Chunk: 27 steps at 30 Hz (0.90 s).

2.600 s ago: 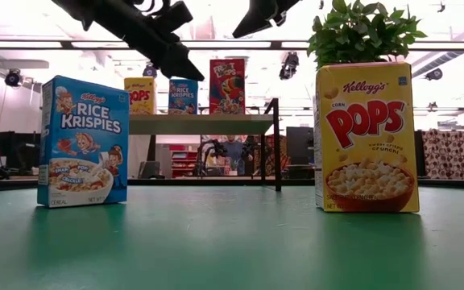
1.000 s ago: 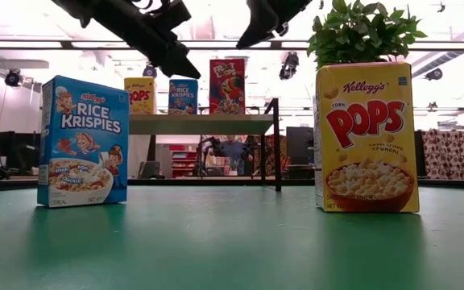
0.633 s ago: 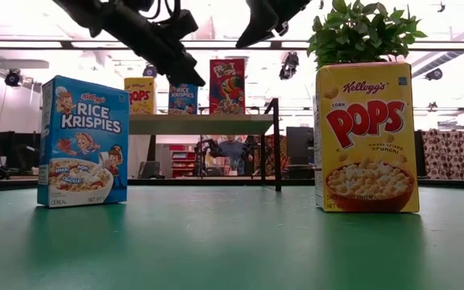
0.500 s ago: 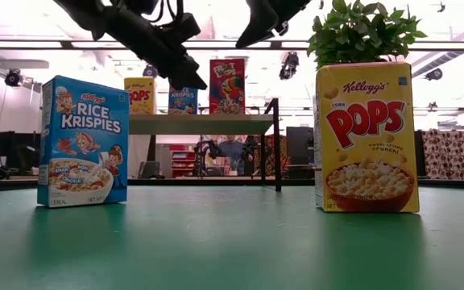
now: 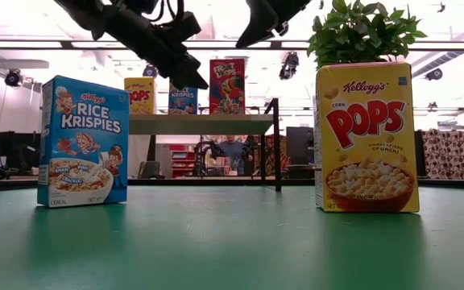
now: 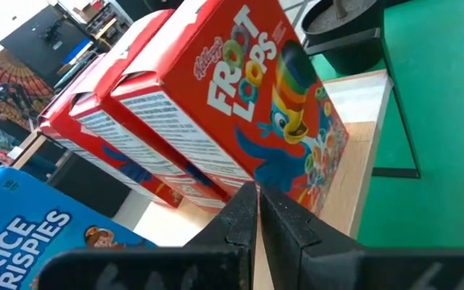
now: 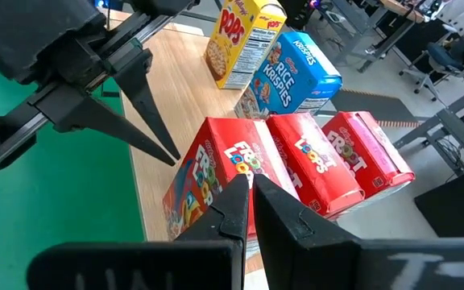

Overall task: Stack cereal on shelf
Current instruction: Adjust the red cereal on the shelf

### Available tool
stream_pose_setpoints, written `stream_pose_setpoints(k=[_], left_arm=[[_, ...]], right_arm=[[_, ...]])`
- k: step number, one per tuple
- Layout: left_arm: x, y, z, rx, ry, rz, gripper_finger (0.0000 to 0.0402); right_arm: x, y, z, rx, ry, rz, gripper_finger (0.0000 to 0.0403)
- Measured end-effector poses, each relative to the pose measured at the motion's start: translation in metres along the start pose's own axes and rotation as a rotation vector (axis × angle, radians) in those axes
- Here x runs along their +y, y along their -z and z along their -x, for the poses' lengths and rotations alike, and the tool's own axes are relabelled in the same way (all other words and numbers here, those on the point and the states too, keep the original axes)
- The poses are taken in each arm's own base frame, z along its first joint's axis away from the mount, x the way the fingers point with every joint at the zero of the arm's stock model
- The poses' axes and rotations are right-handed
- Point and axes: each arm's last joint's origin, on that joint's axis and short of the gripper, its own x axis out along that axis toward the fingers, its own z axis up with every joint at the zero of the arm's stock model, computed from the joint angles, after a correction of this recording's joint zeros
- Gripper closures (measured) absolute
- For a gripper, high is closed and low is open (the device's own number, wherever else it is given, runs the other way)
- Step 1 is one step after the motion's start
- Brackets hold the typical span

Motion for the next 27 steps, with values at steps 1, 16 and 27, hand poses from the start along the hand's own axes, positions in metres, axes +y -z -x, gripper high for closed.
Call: stream_pose_setpoints(k=[1, 16, 27], left_arm=[[-0.0006, -0.0002, 0.0004, -0.001, 0.002, -0.001, 0.0401], [-0.0021, 0.0003, 0.0031, 0.017, -0.015, -0.022, 0.0401], [0.0034, 0.0005, 0.0022, 0.036, -0.079, -0.058, 0.0401]], right_arm=[[0.0000, 0.0000, 0.0000, 0.000, 0.000, 0.000, 0.0390], [0.0000, 0.0001, 0.0000, 0.001, 0.000, -0.008, 0.0390], [0.0001, 0.0002, 0.0000, 0.002, -0.001, -0.005, 0.0390]])
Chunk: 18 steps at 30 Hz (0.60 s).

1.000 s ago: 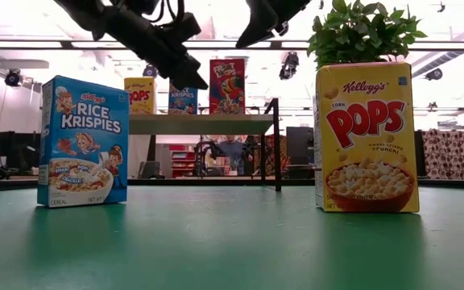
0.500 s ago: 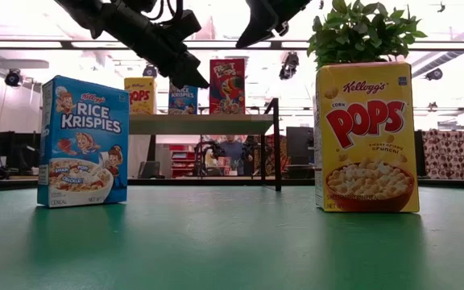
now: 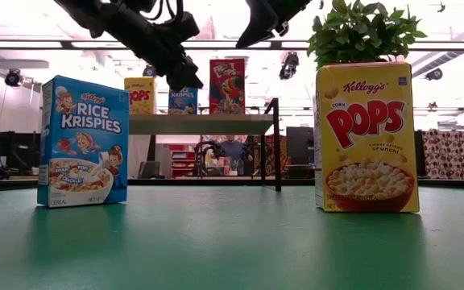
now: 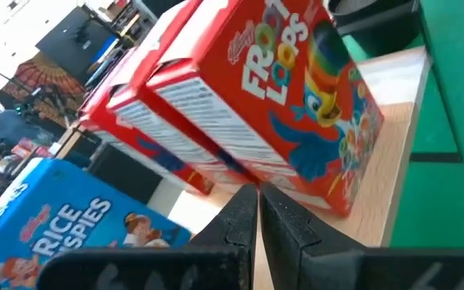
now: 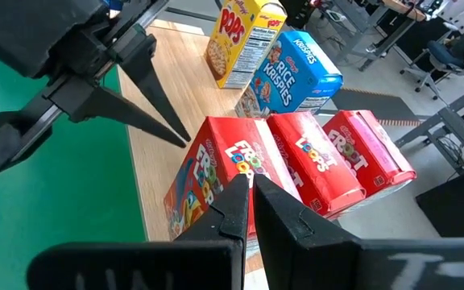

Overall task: Stack cereal on shelf
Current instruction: Adjust the red cereal on the shelf

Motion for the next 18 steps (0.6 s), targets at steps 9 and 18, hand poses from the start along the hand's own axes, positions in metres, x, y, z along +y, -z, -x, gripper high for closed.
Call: stream_pose_setpoints(k=[9, 18], left_arm=[[0.0009, -0.0029, -0.0016, -0.055, 0.062, 0.026, 0.0401], [0.0056, -0.0010, -0.0054, -0.042, 0.035, 0.029, 0.0401]], right_arm=[[0.0001, 0.0004, -0.0001, 0.004, -0.001, 0.002, 0.0390], [0.0003, 0.0006, -0.0001, 0.004, -0.001, 0.001, 0.0390]])
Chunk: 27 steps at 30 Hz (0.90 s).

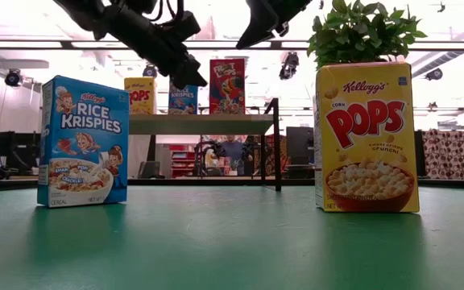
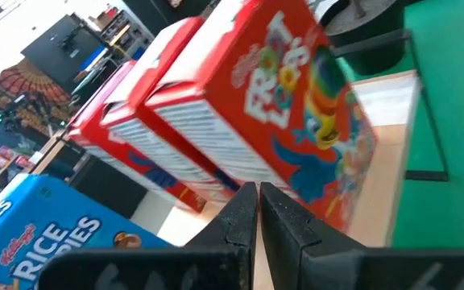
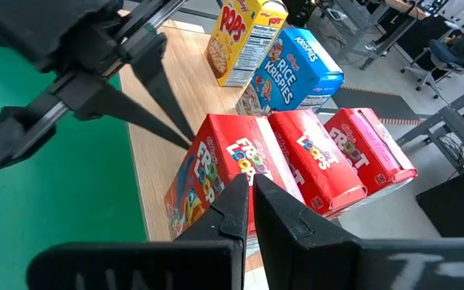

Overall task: Stack cereal on shelf
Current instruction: Adjust the red cereal on the shelf

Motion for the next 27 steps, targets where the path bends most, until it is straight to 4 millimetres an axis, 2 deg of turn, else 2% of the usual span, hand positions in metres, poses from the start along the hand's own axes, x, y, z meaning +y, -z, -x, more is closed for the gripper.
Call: stream_pose_setpoints(k=[27], left_arm=[[-0.0016, 0.0032, -0.0090, 0.003, 0.001, 0.019, 0.0401]], right_arm=[[0.0001, 0.0003, -0.0001, 0.001, -0.001, 0.001, 0.0390]])
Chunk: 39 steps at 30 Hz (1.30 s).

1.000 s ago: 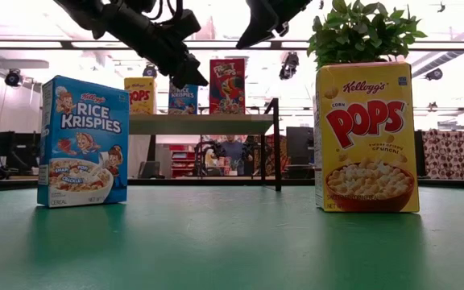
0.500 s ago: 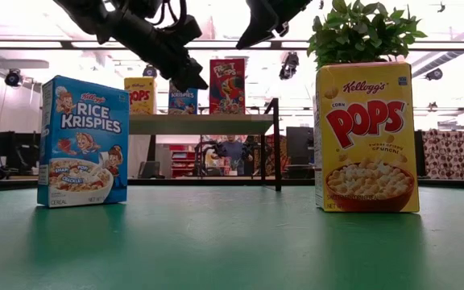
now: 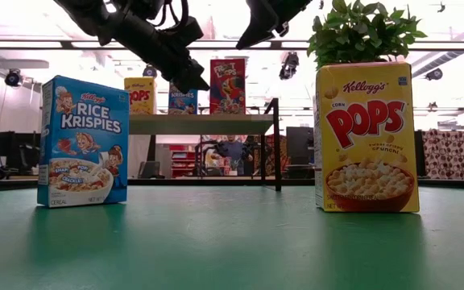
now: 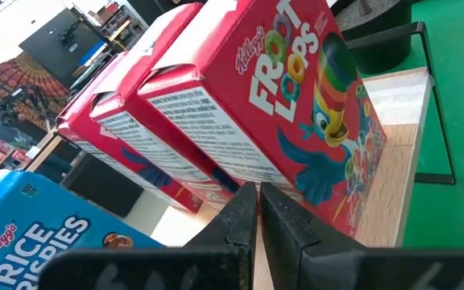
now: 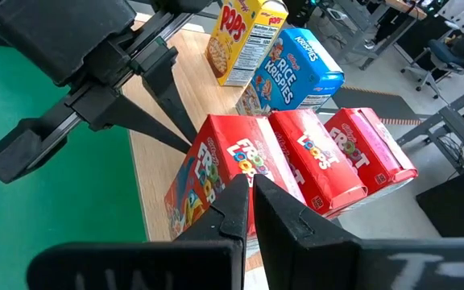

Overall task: Stack cereal on shelf
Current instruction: Adjust the red cereal on the shelf

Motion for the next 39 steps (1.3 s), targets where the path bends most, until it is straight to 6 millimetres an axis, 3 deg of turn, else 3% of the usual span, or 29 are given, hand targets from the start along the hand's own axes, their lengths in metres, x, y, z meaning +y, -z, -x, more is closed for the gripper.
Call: stream_pose_setpoints(k=[15, 22, 39], left_arm=[[-0.002, -0.001, 0.002, -0.003, 0.009, 0.010, 0.0401], [-0.003, -0.001, 0.002, -0.005, 0.012, 0.012, 0.0401], [-0.003, 0.000, 0.002, 0.002, 0.013, 0.010, 0.0401]], right_arm=[[0.000, 0.000, 0.000, 0.000, 0.004, 0.000, 0.0390], [-0.007, -0.007, 0.006, 0.007, 0.107, -0.019, 0.0390], [0.004, 0.012, -0.011, 0.142, 0.081, -0.059, 0.0390]])
